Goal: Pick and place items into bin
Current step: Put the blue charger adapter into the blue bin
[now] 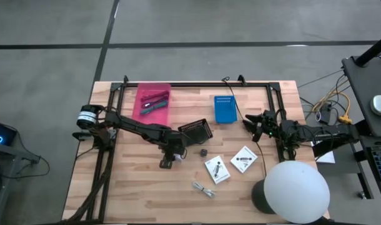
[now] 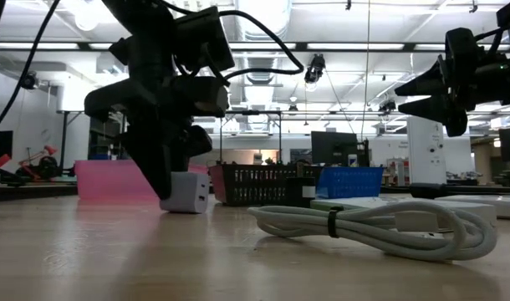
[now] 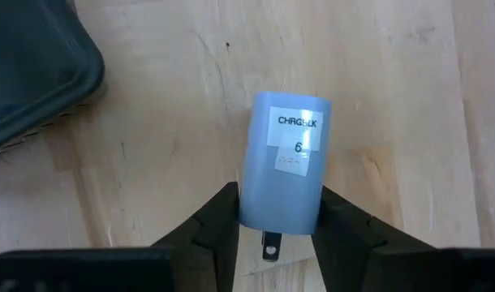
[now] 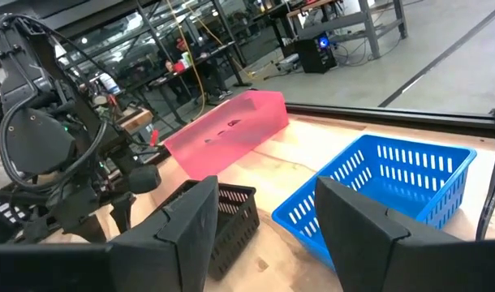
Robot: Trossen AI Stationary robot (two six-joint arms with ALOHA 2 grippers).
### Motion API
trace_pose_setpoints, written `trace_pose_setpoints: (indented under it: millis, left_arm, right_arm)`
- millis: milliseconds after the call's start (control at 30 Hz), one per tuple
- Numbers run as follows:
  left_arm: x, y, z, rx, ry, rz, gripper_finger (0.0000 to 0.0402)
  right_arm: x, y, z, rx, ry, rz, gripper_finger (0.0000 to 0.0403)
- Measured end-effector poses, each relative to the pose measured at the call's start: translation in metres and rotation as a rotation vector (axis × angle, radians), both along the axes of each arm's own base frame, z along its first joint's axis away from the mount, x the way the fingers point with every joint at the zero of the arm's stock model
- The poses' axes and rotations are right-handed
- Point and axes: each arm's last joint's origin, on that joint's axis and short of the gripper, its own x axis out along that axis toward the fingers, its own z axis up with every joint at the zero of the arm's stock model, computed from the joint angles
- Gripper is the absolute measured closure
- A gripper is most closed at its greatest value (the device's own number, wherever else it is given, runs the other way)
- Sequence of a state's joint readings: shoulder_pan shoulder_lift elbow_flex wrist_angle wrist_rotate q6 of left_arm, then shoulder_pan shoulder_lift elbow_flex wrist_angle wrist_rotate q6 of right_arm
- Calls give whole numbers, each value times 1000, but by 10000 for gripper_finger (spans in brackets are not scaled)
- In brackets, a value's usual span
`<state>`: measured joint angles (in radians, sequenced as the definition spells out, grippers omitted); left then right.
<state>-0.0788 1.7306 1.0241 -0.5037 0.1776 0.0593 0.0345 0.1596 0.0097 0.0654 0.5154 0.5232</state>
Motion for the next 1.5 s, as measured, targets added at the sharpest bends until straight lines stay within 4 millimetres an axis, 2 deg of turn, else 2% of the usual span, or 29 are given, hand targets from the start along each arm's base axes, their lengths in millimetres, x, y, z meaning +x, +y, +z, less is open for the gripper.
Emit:
trace_pose_setpoints:
  millis: [233,433,700,1067,1233,1367,1500]
  left_arm:
    - [0,0,2,0,-2,0,294]
    - [3,0,15,-4,-48,2,294]
    - [7,4,49,-10,-166,17,294]
    - [29,35,100,39,-419,137,294]
    - [37,50,114,45,-545,183,294]
    - [39,60,121,42,-574,231,294]
    - [39,66,123,51,-590,249,294]
  right_arm:
    - [0,0,0,0,-1,0,211]
    - [0,0,2,-3,-18,0,211]
    - [1,0,8,-86,-42,19,211]
    - [2,4,17,-193,-91,146,211]
    - [3,4,17,-170,-98,150,211]
    - [4,4,18,-168,-113,164,211]
    - [2,6,29,-183,-238,199,211]
